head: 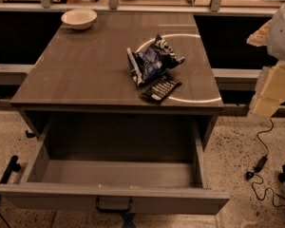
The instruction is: Place rxbar chocolate into top drawer
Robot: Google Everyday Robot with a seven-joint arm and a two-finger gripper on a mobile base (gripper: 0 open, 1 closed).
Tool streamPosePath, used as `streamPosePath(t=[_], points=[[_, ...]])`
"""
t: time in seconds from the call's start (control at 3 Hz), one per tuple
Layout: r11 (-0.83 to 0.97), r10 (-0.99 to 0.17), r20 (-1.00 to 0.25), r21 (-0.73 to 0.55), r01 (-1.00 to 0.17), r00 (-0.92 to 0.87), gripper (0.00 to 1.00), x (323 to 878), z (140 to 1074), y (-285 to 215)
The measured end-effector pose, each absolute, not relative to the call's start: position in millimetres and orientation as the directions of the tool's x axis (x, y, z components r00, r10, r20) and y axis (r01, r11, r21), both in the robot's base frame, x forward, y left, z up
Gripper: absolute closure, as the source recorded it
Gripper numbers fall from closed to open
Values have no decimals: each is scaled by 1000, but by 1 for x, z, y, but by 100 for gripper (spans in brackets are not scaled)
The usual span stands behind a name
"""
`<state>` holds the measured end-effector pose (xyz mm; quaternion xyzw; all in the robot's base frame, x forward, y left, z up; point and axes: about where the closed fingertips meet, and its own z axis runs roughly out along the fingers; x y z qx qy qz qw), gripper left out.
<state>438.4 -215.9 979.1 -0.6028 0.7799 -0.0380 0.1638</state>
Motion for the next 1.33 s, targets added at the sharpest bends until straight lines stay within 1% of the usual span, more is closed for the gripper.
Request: streamPosePath(t=[0.33,0.67,1.0,1.33], points=[[270,-953,-210,-257,-928,-219,0,438,979,-216],[295,-941,-249,-261,-919,-231,0,457,973,-203],[357,-903,-341,-255,-898,-262,0,512,946,-148],[422,-856,-408,-200,-884,-317,0,548,916,-97]])
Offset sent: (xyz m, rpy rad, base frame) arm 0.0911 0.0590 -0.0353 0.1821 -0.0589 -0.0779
